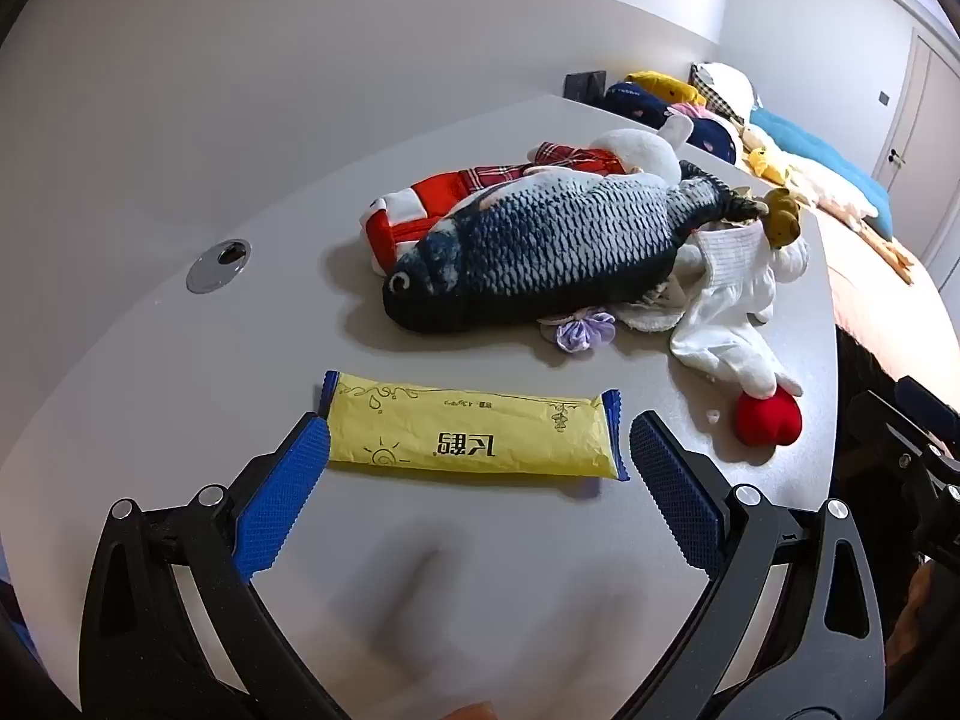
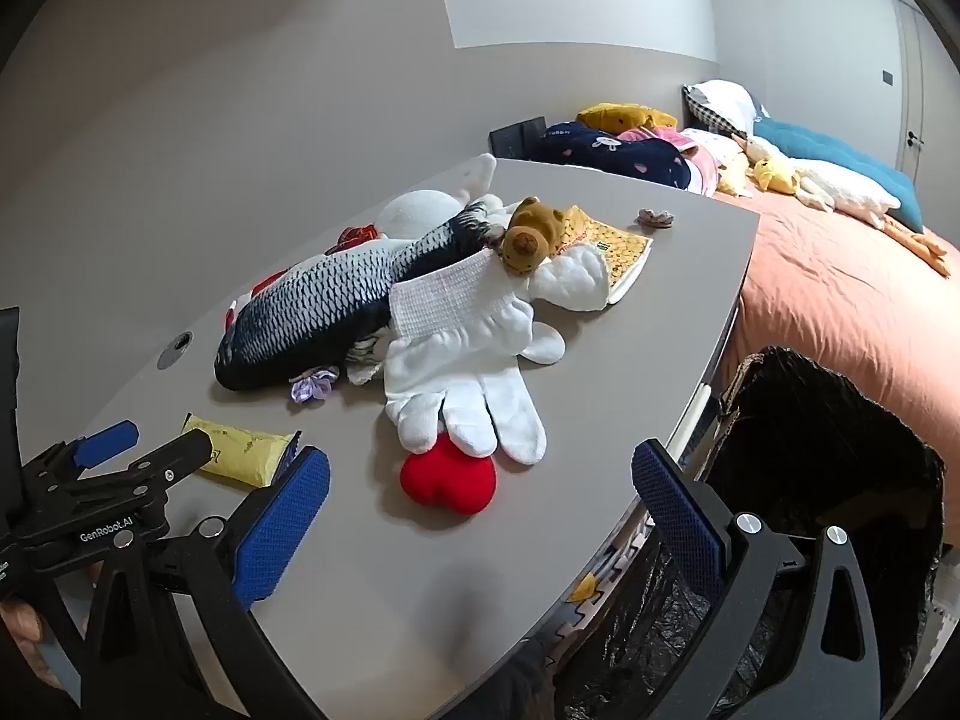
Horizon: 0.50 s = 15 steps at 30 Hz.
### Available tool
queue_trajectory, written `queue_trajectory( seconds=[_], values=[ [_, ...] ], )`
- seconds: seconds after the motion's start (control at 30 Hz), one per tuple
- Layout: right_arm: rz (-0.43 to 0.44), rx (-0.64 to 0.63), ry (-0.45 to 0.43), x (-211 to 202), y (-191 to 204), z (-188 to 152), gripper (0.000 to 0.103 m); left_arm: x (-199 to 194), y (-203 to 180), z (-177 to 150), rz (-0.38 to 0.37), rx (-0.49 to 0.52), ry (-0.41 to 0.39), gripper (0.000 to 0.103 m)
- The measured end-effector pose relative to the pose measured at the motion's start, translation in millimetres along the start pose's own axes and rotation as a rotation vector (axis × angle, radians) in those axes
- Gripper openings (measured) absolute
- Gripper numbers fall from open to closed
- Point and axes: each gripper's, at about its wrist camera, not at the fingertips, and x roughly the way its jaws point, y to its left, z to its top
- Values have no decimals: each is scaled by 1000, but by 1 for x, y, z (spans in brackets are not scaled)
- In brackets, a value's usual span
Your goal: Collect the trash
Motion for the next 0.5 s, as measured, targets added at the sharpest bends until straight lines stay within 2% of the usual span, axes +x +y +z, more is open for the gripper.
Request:
queue_trajectory(
  seconds=[0.5],
  values=[
    [6, 11, 5, 0, -5, -1, 100, -3, -1, 1, 0, 3, -5, 97]
  ],
)
